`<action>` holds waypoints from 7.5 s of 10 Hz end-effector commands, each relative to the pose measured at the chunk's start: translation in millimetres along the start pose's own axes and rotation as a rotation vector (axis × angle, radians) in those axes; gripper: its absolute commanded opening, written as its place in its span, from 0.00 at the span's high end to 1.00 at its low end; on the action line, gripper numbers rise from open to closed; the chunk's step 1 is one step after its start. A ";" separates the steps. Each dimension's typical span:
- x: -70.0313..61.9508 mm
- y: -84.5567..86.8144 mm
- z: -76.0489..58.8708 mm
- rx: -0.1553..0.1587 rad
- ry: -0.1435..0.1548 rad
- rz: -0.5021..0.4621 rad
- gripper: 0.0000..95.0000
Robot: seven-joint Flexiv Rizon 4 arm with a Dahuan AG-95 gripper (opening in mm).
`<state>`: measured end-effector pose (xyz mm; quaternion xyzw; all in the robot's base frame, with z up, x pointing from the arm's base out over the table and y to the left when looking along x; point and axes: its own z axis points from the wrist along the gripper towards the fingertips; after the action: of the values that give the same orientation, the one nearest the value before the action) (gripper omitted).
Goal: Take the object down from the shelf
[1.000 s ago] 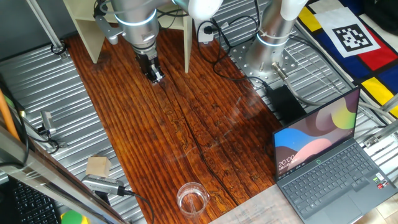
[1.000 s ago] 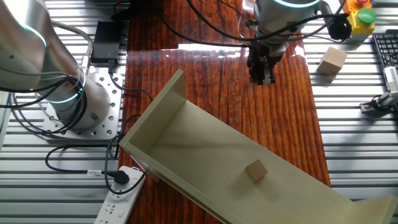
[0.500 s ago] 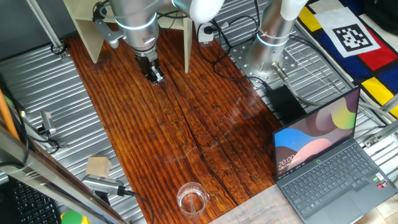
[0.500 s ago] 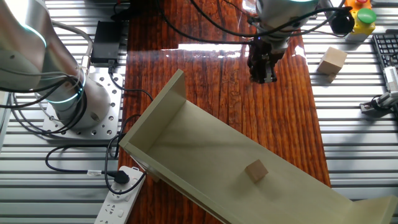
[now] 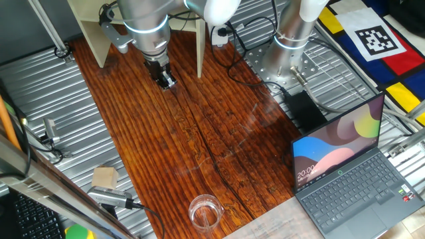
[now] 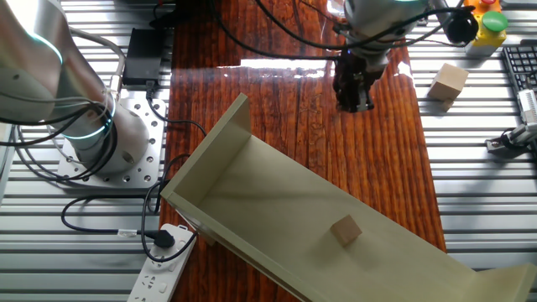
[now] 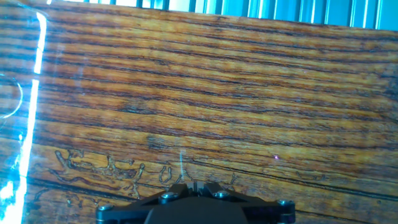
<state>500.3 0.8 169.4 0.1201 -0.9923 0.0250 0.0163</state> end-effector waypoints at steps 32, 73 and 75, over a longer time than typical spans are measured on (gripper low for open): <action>93.6 -169.7 -141.8 0.041 -0.051 -0.363 0.80; 94.1 -199.5 -122.3 0.000 -0.123 -0.457 1.00; 89.9 -176.1 -119.1 -0.013 -0.134 -0.403 1.00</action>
<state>455.8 -185.5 299.0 0.3226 -0.9455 0.0083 -0.0443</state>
